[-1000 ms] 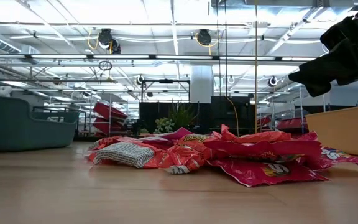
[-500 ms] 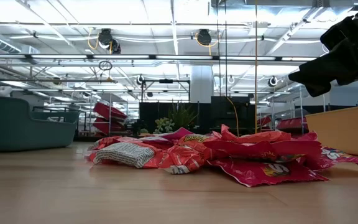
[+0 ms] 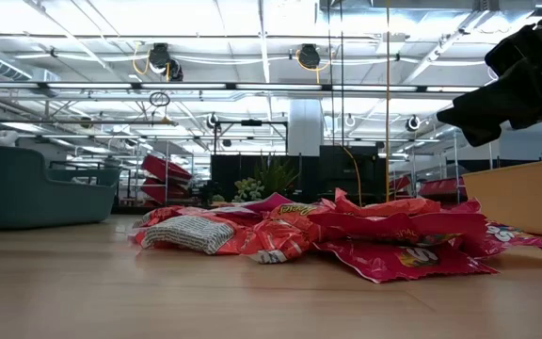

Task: Sort candy
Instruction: Move the light blue bin from the bottom to the center of the table

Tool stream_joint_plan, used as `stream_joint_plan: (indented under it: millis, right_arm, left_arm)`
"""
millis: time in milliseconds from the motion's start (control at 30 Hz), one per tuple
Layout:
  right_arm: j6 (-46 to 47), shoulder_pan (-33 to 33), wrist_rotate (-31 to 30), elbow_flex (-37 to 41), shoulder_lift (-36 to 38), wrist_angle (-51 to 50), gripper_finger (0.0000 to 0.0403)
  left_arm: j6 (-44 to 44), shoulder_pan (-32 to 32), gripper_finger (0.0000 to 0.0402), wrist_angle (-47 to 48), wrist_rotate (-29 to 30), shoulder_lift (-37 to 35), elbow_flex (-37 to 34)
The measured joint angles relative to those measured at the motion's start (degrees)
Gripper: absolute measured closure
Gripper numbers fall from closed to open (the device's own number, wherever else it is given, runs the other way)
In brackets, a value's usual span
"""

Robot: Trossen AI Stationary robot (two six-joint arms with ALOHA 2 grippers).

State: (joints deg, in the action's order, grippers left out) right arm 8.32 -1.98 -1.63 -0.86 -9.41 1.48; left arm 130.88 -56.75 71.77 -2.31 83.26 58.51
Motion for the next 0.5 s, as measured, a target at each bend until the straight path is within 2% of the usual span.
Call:
stream_joint_plan:
  millis: [133, 500]
  right_arm:
    - [-0.01, 0.0, 0.0, 0.02, 0.0, 0.0, 0.0231]
    - [-0.01, 0.01, -0.01, 0.0, 0.0, 0.0, 0.0231]
  left_arm:
    - [6.28, -3.07, 0.019, -2.35, -0.63, 0.02, -1.95]
    - [6.57, -3.77, 0.019, -2.4, -1.77, 0.0, -0.95]
